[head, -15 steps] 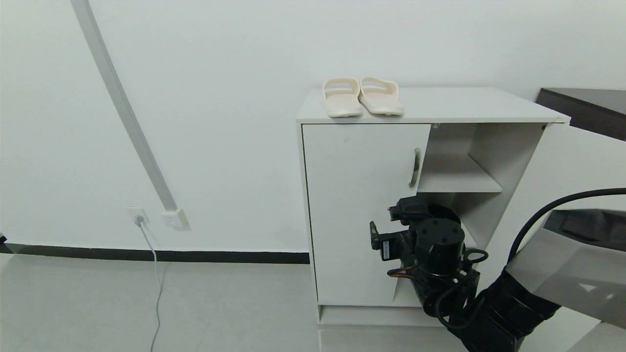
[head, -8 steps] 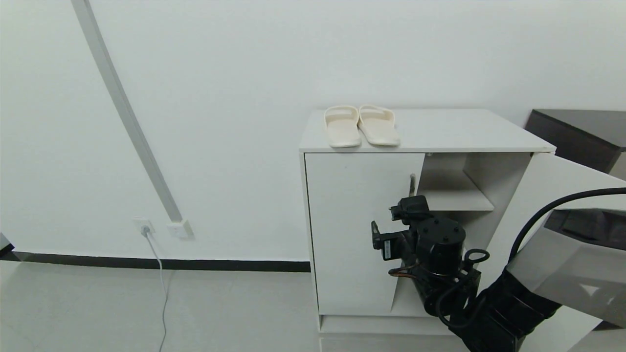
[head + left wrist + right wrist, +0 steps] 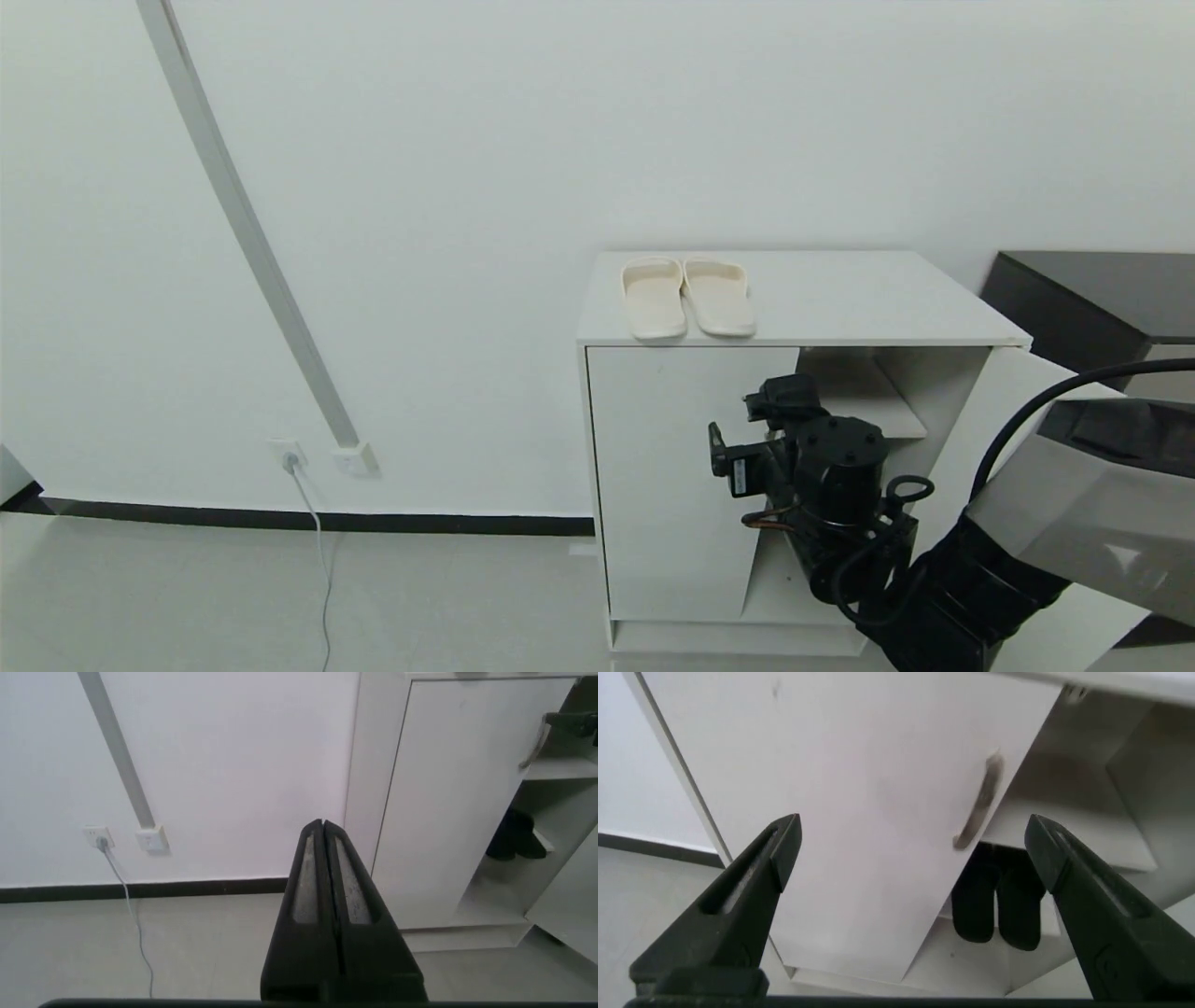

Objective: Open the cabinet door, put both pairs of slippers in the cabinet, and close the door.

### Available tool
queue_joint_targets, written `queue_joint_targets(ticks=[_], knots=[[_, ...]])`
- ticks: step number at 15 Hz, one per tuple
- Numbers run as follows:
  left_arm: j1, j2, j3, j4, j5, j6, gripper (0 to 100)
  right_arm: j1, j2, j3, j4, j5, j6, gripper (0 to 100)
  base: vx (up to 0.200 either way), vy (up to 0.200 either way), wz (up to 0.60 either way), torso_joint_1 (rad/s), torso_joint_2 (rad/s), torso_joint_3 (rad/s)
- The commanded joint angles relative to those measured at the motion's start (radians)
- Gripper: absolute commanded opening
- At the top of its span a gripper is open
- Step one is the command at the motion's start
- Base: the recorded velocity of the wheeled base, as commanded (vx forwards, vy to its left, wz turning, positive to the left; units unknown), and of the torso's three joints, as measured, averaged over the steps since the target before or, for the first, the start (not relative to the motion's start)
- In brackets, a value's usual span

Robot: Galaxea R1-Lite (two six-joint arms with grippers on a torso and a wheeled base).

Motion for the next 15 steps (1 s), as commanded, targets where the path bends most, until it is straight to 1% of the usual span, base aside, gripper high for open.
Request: queue_joint_targets(ticks=[1, 8, 15], knots=[[0.000, 0.001, 0.000, 0.000, 0.000, 0.000, 0, 0.000, 0.005, 0.002, -0.002, -0.001, -0.001, 100, 0.000, 0.000, 0.00, 0.227, -0.54, -0.315], [0.000, 0.000, 0.000, 0.000, 0.000, 0.000, 0, 0.000, 0.007, 0.003, 0.000, -0.001, -0.001, 100, 0.000, 0.000, 0.00, 0.248, -0.57, -0.320], [0.000, 0.001, 0.000, 0.000, 0.000, 0.001, 0, 0.000, 0.025, 0.006, -0.011, 0.001, -0.001, 100, 0.000, 0.000, 0.00, 0.179, -0.39, -0.211]])
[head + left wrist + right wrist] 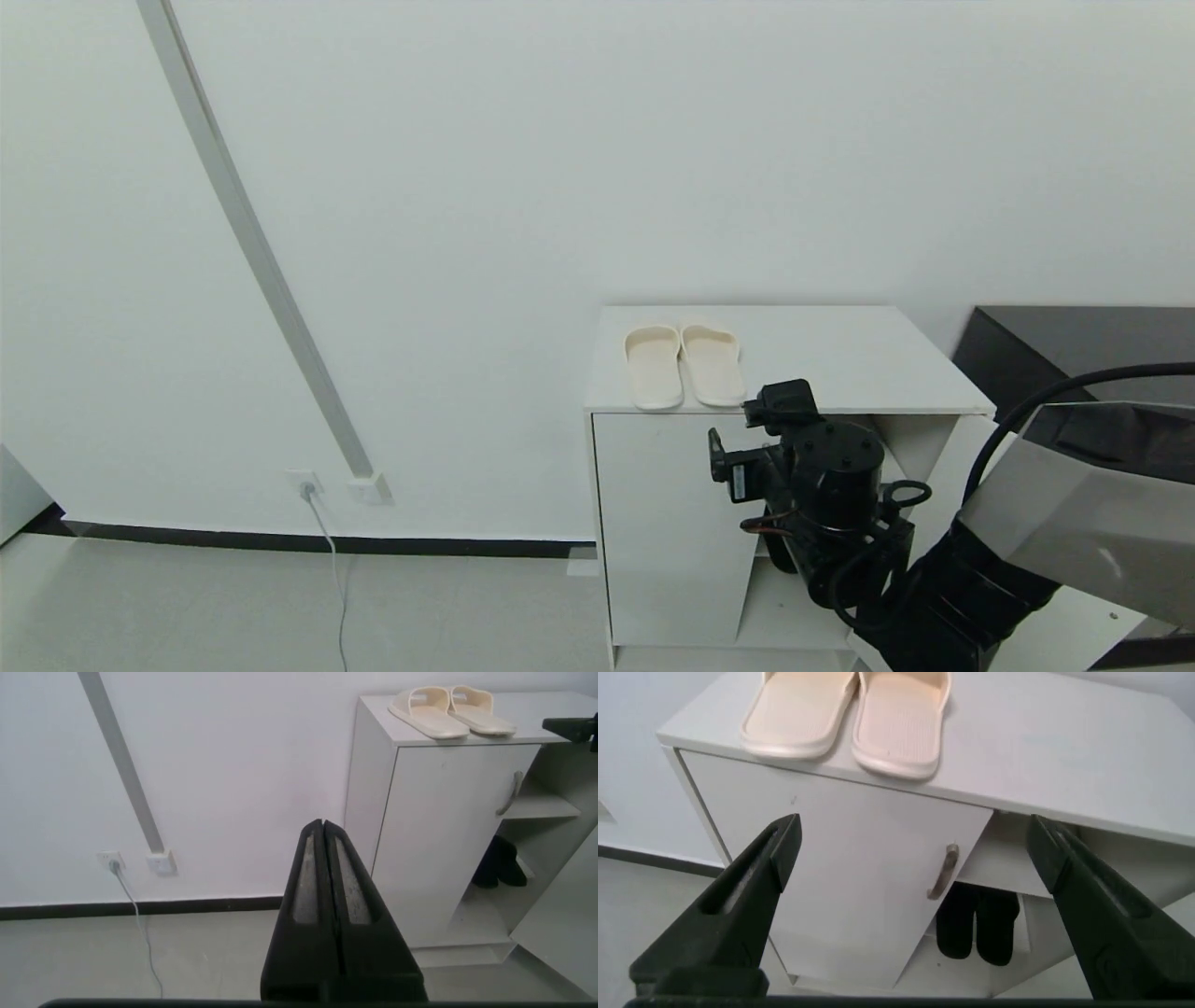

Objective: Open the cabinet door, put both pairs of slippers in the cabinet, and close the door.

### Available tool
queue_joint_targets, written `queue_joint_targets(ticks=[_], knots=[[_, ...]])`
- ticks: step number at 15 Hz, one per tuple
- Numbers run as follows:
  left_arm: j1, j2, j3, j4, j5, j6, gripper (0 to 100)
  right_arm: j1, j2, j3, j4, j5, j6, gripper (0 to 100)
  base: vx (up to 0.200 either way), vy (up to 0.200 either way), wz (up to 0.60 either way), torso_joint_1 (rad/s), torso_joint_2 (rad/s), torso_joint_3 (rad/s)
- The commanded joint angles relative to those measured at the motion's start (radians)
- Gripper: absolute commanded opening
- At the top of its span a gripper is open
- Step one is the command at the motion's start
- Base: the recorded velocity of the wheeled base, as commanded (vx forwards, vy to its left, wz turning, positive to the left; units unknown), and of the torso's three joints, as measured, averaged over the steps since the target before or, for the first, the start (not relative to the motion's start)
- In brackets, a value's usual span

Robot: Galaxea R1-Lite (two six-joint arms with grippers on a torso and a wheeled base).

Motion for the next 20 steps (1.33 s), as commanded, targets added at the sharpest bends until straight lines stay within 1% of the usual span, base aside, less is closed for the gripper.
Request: queue_joint_targets(ticks=[1, 2, 4, 5, 6, 7, 8, 9, 10, 11, 12, 13, 14, 16, 19, 20], knots=[[0.000, 0.001, 0.000, 0.000, 0.000, 0.001, 0, 0.001, 0.012, 0.002, -0.002, 0.000, 0.000, 100, 0.000, 0.000, 0.00, 0.110, -0.24, -0.110], [0.000, 0.001, 0.000, 0.000, -0.001, 0.005, 0, 0.000, 0.016, -0.001, -0.004, 0.000, -0.002, 100, 0.000, 0.000, 0.00, 0.036, -0.06, -0.051], [0.000, 0.001, 0.000, 0.000, 0.000, 0.004, 0, -0.008, 0.000, -0.015, -0.015, 0.001, -0.066, 100, 0.000, 0.000, 0.00, 0.000, 0.00, 0.000], [0.002, 0.000, 0.000, 0.000, 0.000, 0.002, 0, -0.008, -0.019, -0.036, -0.005, 0.008, -0.077, 100, 0.000, 0.000, 0.00, 0.000, 0.00, 0.000], [0.000, 0.001, 0.000, 0.000, 0.000, 0.002, 0, -0.008, -0.028, -0.090, 0.048, 0.011, -0.068, 100, 0.000, 0.000, 0.00, 0.000, 0.00, 0.000], [0.000, 0.001, 0.000, 0.000, 0.000, 0.002, 0, -0.011, -0.037, -0.165, 0.143, 0.011, -0.025, 100, 0.000, 0.000, 0.00, 0.000, 0.00, 0.000], [0.000, 0.000, 0.000, 0.000, 0.000, 0.004, 0, -0.022, -0.054, -0.249, 0.278, 0.012, 0.027, 100, 0.000, 0.000, 0.00, 0.000, 0.00, 0.000], [0.000, 0.001, 0.000, 0.000, 0.000, 0.004, 0, -0.022, -0.074, -0.292, 0.374, 0.015, 0.063, 100, 0.000, 0.000, 0.00, 0.000, 0.00, 0.000], [0.000, 0.001, 0.000, 0.000, -0.001, 0.005, 0, -0.020, -0.123, -0.404, 0.594, 0.052, 0.138, 100, 0.000, 0.000, 0.00, 0.000, 0.00, 0.000], [0.002, 0.001, 0.000, 0.000, -0.001, 0.005, 0, -0.020, -0.145, -0.477, 0.736, 0.061, 0.173, 100, 0.000, 0.000, 0.00, 0.000, 0.00, 0.000], [0.000, 0.001, 0.000, 0.000, -0.001, 0.005, 0, -0.019, -0.154, -0.544, 0.848, 0.063, 0.201, 100, 0.000, 0.000, 0.00, 0.000, 0.00, 0.000], [0.000, 0.001, 0.000, 0.000, -0.001, 0.007, 0, -0.019, -0.160, -0.595, 0.924, 0.064, 0.222, 100, 0.000, 0.000, 0.00, 0.000, 0.00, 0.000], [0.000, 0.001, 0.000, 0.000, -0.001, 0.007, 0, -0.017, -0.163, -0.619, 0.972, 0.064, 0.230, 100, 0.000, 0.000, 0.00, 0.000, 0.00, 0.000], [0.000, 0.001, 0.000, 0.000, -0.001, 0.007, 0, -0.005, -0.166, -0.621, 0.998, 0.070, 0.247, 100, 0.000, 0.000, 0.00, 0.000, 0.00, 0.000], [0.000, 0.001, 0.000, 0.000, -0.001, 0.007, 0, 0.012, -0.149, -0.582, 0.992, 0.133, 0.291, 100, 0.200, 0.000, 0.00, -0.004, 0.00, 0.002], [0.000, 0.001, 0.000, 0.000, -0.001, 0.005, 0, 0.012, -0.145, -0.578, 0.990, 0.135, 0.294, 100, 0.200, 0.000, 0.00, -0.012, -0.01, 0.002]])
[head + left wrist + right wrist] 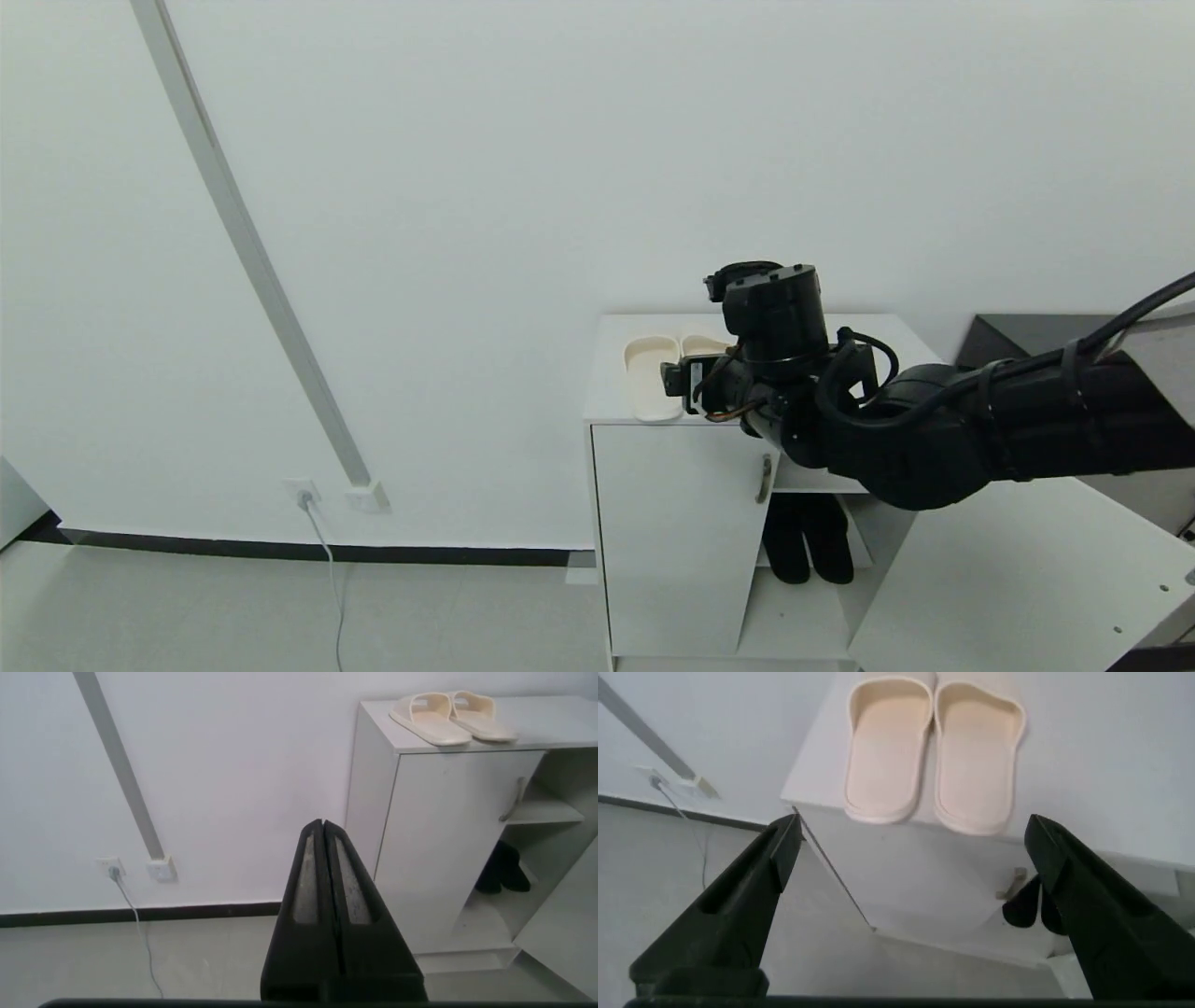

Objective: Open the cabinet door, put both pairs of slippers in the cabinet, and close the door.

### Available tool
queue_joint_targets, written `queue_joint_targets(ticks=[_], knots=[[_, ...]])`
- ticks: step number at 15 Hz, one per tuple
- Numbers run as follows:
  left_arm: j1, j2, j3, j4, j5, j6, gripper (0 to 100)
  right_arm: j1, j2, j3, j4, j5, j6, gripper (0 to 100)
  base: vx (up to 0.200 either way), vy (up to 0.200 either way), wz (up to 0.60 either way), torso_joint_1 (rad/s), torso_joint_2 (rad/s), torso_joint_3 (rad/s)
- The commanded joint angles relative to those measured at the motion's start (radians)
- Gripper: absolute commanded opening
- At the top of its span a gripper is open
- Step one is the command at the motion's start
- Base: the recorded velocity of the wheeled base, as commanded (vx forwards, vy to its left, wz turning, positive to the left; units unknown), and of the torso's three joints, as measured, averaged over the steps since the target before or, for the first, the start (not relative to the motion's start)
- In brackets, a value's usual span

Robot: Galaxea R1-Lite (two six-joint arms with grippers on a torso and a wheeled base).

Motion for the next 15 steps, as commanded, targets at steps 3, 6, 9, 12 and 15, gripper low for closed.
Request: queue_joint_targets(ticks=[3, 6, 9, 12, 15], knots=[[0.000, 0.001, 0.000, 0.000, 0.000, 0.001, 0, 0.013, 0.044, 0.029, -0.020, 0.001, 0.008, 100, 0.200, 0.000, 0.00, 0.009, 0.00, -0.001], [0.000, 0.001, 0.000, 0.000, 0.000, 0.001, 0, 0.016, 0.096, 0.032, -0.069, 0.000, 0.005, 100, 0.200, 0.000, 0.00, 0.004, 0.01, 0.005], [0.002, 0.001, 0.000, 0.000, 0.000, -0.002, 0, 0.023, 0.134, 0.058, -0.111, -0.005, 0.010, 100, 0.133, 0.000, 0.00, 0.002, 0.00, 0.002], [0.000, 0.001, 0.000, 0.000, 0.001, -0.004, 0, 0.028, 0.172, 0.081, -0.201, -0.009, 0.002, 100, 0.000, 0.000, 0.00, 0.000, 0.00, 0.000], [0.000, 0.001, 0.000, 0.000, 0.001, -0.004, 0, 0.016, 0.225, 0.051, -0.203, -0.009, 0.002, 100, 0.000, 0.000, 0.00, 0.000, 0.00, 0.000]])
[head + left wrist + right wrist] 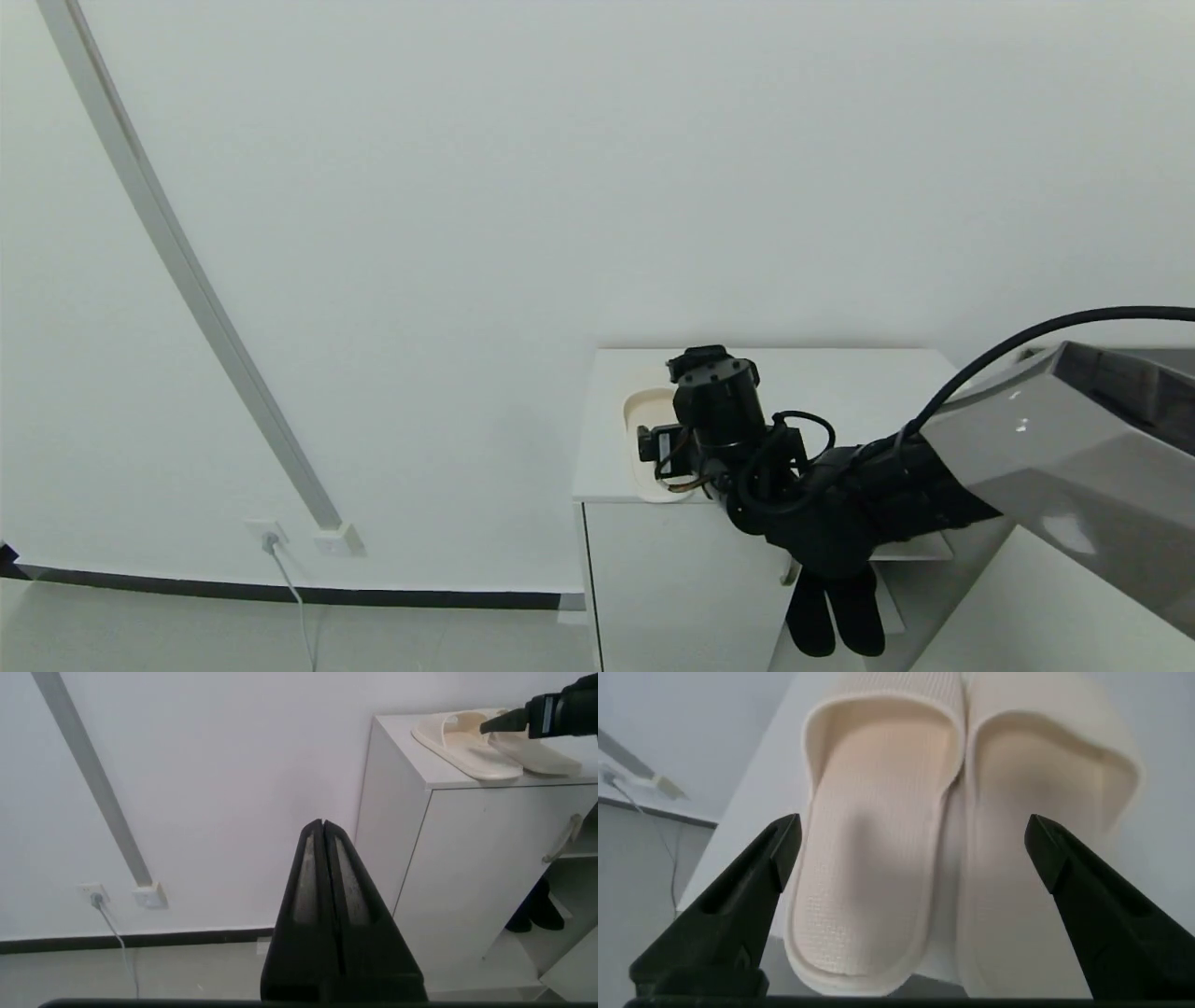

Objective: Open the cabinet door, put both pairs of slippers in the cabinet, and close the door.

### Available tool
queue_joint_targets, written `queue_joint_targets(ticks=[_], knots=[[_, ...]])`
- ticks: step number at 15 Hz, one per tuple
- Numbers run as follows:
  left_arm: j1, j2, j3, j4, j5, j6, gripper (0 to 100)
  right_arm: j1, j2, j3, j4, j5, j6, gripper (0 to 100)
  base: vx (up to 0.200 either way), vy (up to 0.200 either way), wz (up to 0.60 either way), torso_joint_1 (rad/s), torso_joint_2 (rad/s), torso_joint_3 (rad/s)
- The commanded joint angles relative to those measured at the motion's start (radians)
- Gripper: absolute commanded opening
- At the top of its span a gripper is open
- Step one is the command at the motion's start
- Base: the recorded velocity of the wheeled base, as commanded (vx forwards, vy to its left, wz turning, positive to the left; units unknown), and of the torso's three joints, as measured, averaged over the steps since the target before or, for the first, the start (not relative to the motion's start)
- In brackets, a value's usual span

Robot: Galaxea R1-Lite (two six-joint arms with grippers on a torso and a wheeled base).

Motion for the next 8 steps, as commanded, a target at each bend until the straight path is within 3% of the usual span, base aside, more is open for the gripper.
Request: queue_joint_targets(ticks=[1, 8], knots=[[0.000, 0.001, 0.000, 0.000, 0.000, 0.000, 0, -0.011, 0.054, -0.033, 0.000, 0.000, 0.000, 100, 0.000, 0.000, 0.00, 0.000, 0.00, 0.000], [0.000, 0.001, 0.000, 0.000, 0.000, -0.002, 0, -0.070, 0.212, -0.251, -0.002, -0.005, -0.009, 100, 0.000, 0.000, 0.00, 0.000, 0.00, 0.000]])
